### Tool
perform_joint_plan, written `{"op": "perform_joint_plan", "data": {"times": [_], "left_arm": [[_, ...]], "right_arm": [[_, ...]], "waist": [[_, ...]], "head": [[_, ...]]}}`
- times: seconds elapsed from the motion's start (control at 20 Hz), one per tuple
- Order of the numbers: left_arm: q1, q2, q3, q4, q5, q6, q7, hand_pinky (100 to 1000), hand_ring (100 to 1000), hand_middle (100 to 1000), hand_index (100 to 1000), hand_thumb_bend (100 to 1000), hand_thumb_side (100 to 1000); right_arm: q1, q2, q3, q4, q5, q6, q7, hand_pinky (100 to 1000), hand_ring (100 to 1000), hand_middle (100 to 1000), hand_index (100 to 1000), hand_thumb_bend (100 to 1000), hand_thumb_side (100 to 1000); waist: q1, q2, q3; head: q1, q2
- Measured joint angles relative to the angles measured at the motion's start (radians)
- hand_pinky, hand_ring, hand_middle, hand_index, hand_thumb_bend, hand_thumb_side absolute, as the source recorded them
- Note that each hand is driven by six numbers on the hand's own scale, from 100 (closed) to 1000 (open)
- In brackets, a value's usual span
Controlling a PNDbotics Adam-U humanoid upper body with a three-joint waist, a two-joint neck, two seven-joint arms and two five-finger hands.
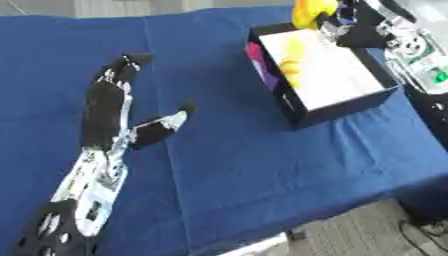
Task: Pick up the objects with one hand, pass them to the other hand, and then place them into the box on the other side of the table.
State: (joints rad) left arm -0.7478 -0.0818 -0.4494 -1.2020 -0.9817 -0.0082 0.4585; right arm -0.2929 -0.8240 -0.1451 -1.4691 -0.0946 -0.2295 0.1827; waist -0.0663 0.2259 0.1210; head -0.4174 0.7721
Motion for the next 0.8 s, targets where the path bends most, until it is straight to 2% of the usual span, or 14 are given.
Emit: {"op": "perform_joint_plan", "data": {"times": [0.25,0.3,0.35,0.75,0.8], "left_arm": [[0.000,0.003,0.006,0.002,0.000,0.004,0.005,757,633,649,809,670,483],[0.000,0.003,0.007,0.003,0.000,0.005,0.006,756,633,649,808,675,479],[0.000,0.003,0.009,0.005,0.000,0.005,0.007,756,633,648,808,671,482],[0.001,0.003,0.009,0.007,-0.002,0.002,0.020,754,633,649,810,678,476],[0.001,0.003,0.009,0.007,-0.003,0.002,0.021,754,633,649,810,680,476]], "right_arm": [[0.014,-0.002,-0.007,0.043,0.064,-0.026,-0.022,722,1000,575,747,100,188],[0.017,-0.003,-0.007,0.048,0.082,-0.037,-0.022,725,1000,584,758,100,162],[0.022,-0.005,-0.006,0.053,0.102,-0.051,-0.021,727,1000,591,765,100,194],[0.030,-0.007,0.005,0.090,0.233,-0.164,0.024,797,1000,762,954,100,202],[0.031,-0.007,0.005,0.090,0.243,-0.176,0.031,819,1000,801,1000,100,203]], "waist": [[0.005,0.000,-0.003],[0.005,0.000,-0.003],[0.005,0.000,-0.003],[0.005,0.000,-0.003],[0.005,0.000,-0.003]], "head": [[-0.002,0.000],[-0.003,0.000],[-0.005,0.000],[-0.008,0.000],[-0.008,0.000]]}}
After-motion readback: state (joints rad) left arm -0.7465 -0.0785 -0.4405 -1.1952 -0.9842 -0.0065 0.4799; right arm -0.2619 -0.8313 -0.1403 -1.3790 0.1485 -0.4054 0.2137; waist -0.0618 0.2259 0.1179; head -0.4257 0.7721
